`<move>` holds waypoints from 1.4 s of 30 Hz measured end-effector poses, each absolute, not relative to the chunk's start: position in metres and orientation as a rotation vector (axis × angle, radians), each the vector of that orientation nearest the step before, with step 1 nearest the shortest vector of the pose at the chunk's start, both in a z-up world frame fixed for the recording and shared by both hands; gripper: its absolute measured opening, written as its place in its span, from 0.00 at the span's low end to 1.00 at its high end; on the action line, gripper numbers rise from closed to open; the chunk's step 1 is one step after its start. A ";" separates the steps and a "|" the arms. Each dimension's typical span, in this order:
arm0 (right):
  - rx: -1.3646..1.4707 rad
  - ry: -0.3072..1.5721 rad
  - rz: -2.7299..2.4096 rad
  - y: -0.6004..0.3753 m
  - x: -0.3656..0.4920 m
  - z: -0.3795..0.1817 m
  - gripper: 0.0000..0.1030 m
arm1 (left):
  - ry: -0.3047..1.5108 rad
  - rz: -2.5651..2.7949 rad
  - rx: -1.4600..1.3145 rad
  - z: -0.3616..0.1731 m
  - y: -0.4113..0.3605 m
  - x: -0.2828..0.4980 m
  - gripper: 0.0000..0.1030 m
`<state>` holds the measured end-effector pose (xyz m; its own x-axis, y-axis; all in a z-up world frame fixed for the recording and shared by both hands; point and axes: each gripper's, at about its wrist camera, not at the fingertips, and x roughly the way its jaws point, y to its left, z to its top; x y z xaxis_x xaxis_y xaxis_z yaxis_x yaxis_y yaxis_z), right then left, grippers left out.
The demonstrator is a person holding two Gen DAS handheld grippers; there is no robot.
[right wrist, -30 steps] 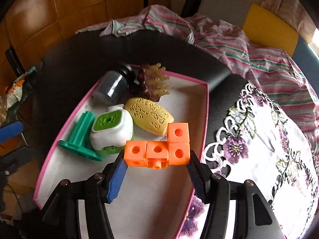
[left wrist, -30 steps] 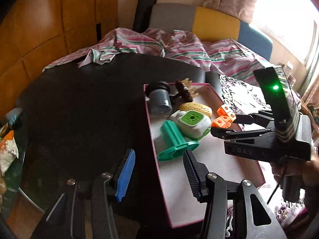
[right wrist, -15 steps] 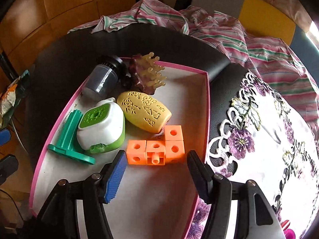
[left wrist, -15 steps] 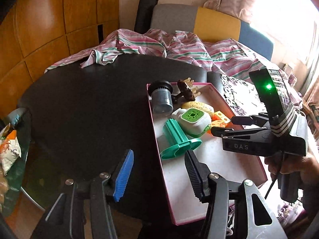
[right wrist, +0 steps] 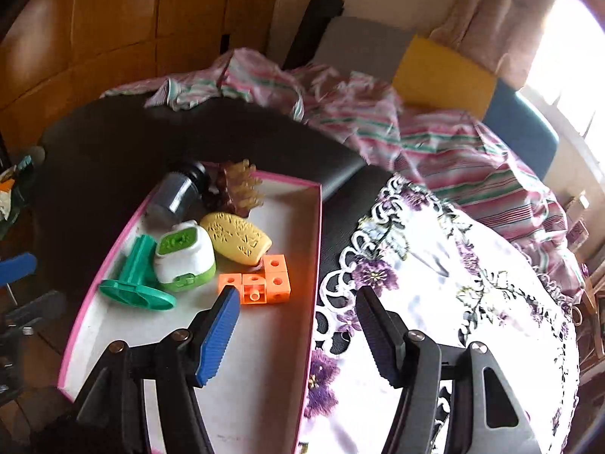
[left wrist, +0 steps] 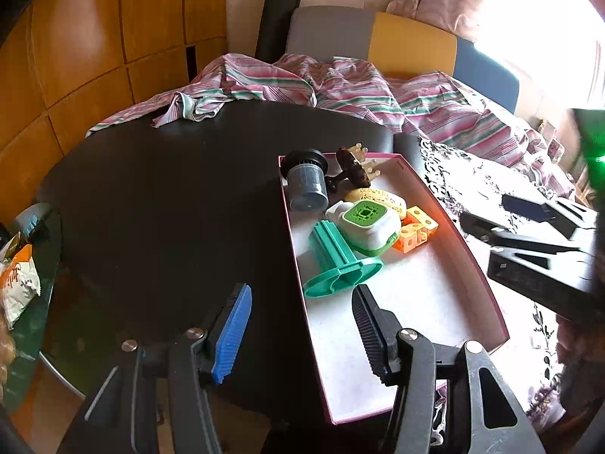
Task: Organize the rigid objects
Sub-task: 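Carry the orange cubes into the tray and open the right gripper, then move both grippers back over the remaining toys on the cloth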
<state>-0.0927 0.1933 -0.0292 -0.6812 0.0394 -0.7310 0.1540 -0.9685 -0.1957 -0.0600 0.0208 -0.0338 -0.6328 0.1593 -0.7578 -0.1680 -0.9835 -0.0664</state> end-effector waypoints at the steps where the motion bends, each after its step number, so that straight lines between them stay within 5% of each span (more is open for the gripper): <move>1: 1.207 0.376 -2.814 0.194 -0.089 -0.025 0.63 | 0.018 2.683 -1.244 -0.034 0.022 -0.059 0.55; 24: 0.995 0.437 -3.043 0.235 -0.031 0.029 0.63 | 0.159 2.625 -1.192 -0.022 0.073 -0.056 0.55; 35: 1.076 0.325 -3.219 0.314 -0.017 0.035 0.63 | 0.255 2.508 -1.113 -0.015 0.140 -0.055 0.55; 42: 1.369 0.003 -3.353 0.419 -0.012 0.016 0.63 | 0.329 2.385 -1.062 -0.015 0.202 -0.058 0.59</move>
